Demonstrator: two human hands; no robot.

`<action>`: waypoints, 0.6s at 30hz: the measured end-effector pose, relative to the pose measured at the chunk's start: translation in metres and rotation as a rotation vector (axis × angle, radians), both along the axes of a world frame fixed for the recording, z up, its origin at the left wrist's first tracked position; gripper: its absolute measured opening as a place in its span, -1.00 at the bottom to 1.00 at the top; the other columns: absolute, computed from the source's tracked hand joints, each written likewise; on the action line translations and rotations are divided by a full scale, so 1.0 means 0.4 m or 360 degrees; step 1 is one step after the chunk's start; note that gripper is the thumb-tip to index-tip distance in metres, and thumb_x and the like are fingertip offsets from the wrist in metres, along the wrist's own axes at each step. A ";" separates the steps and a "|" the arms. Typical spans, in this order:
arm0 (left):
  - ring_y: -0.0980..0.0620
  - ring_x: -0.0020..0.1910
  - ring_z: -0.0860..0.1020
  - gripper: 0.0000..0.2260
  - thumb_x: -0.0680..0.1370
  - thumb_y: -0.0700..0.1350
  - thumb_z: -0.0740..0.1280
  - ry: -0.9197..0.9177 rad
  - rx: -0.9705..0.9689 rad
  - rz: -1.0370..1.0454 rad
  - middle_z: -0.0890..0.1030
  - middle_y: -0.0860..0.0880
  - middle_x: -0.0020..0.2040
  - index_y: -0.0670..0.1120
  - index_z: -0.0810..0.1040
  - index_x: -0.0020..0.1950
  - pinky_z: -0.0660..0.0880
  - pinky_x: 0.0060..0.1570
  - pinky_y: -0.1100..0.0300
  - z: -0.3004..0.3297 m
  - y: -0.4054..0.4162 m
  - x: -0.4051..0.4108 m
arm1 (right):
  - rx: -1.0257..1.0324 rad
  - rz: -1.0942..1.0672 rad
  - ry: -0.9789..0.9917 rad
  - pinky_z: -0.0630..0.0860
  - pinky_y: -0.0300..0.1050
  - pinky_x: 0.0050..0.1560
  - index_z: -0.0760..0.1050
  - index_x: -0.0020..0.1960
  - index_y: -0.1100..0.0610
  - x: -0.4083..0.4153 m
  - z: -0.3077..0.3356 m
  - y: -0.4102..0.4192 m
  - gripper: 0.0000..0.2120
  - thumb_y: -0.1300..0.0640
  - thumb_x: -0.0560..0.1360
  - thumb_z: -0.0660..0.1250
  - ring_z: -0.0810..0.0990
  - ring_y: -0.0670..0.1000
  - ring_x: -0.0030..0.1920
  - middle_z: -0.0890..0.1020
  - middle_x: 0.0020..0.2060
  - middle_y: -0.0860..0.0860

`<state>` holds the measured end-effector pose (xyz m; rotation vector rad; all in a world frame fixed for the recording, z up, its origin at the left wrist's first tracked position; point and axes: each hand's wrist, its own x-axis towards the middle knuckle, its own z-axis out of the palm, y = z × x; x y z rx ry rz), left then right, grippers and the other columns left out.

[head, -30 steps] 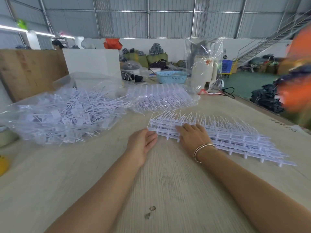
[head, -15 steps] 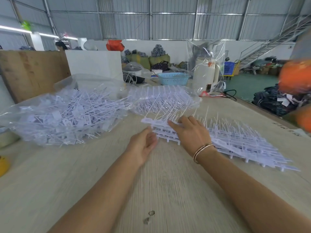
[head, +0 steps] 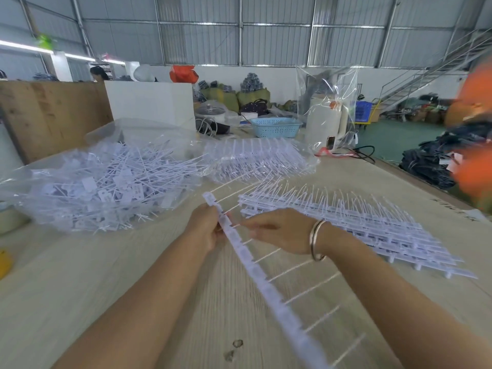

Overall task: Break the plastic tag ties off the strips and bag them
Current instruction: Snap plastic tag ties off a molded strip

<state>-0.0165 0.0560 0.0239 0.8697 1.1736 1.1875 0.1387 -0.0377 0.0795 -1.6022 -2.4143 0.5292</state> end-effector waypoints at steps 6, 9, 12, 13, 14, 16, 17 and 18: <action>0.09 -0.57 0.33 -0.70 0.61 -0.11 0.24 0.0830 0.0420 -0.0405 0.38 -0.05 -0.47 -0.08 0.43 -0.33 0.27 -0.51 0.29 0.009 0.020 -0.019 | 0.0201 -0.0508 0.0901 0.48 -0.32 -0.43 0.58 -0.16 0.00 0.057 0.023 0.031 -0.80 0.13 0.55 0.21 0.53 -0.10 -0.42 0.62 -0.23 0.00; 0.14 -0.49 0.42 -0.80 0.64 -0.11 0.14 0.1320 0.0552 -0.0824 0.45 -0.01 -0.32 -0.04 0.55 0.08 0.37 -0.52 0.34 0.018 0.009 -0.027 | 0.0611 -0.0730 0.0700 0.31 -0.33 -0.36 0.55 -0.14 0.14 0.060 -0.040 0.080 -0.82 0.15 0.55 0.21 0.47 0.00 -0.29 0.56 -0.23 0.05; 0.16 -0.39 0.47 -0.77 0.64 -0.07 0.12 0.1783 0.0810 -0.1004 0.53 0.00 -0.19 -0.01 0.53 0.19 0.39 -0.39 0.33 0.021 -0.002 -0.017 | 0.0451 -0.0675 0.0642 0.31 -0.25 -0.12 0.49 0.15 0.13 0.057 -0.103 0.112 -0.79 0.12 0.56 0.23 0.47 0.00 -0.09 0.50 -0.03 0.04; 0.13 -0.31 0.49 -0.77 0.64 -0.06 0.13 0.1902 0.0932 -0.1006 0.57 -0.02 -0.12 -0.01 0.54 0.18 0.37 -0.31 0.29 0.018 -0.005 -0.012 | 0.0315 -0.0641 0.0690 0.31 -0.26 -0.10 0.45 0.23 0.10 0.052 -0.118 0.117 -0.74 0.09 0.56 0.23 0.47 -0.02 -0.08 0.50 -0.03 0.01; 0.10 -0.24 0.50 -0.78 0.63 -0.05 0.14 0.2003 0.1055 -0.0973 0.59 -0.03 -0.07 0.00 0.55 0.17 0.34 -0.24 0.26 0.014 -0.009 -0.006 | 0.0194 -0.0619 0.0751 0.32 -0.25 -0.12 0.42 0.26 0.07 0.047 -0.128 0.122 -0.71 0.07 0.56 0.23 0.48 -0.03 -0.10 0.51 -0.07 -0.01; 0.11 -0.29 0.48 -0.81 0.62 -0.04 0.17 0.2058 0.1274 -0.0800 0.59 0.03 -0.19 0.02 0.56 0.11 0.31 -0.18 0.23 0.006 -0.023 0.003 | 0.0037 -0.0581 0.0854 0.37 -0.21 -0.23 0.41 0.22 0.04 0.038 -0.139 0.126 -0.76 0.07 0.56 0.24 0.50 -0.02 -0.23 0.53 -0.22 -0.02; 0.12 -0.35 0.46 -0.83 0.61 -0.05 0.18 0.2022 0.1344 -0.0703 0.54 0.09 -0.31 0.00 0.56 0.06 0.31 -0.17 0.21 0.003 -0.030 0.007 | -0.0016 -0.0552 0.0897 0.40 -0.22 -0.30 0.43 0.15 0.03 0.034 -0.143 0.127 -0.83 0.08 0.56 0.25 0.50 -0.03 -0.32 0.53 -0.30 -0.02; 0.09 -0.37 0.46 -0.85 0.61 -0.06 0.18 0.2003 0.1384 -0.0622 0.47 0.11 -0.39 -0.02 0.54 0.00 0.29 -0.14 0.19 0.001 -0.037 0.013 | -0.0057 -0.0532 0.0935 0.42 -0.23 -0.35 0.46 0.05 0.03 0.034 -0.146 0.126 -0.92 0.11 0.55 0.26 0.49 -0.05 -0.40 0.54 -0.36 -0.02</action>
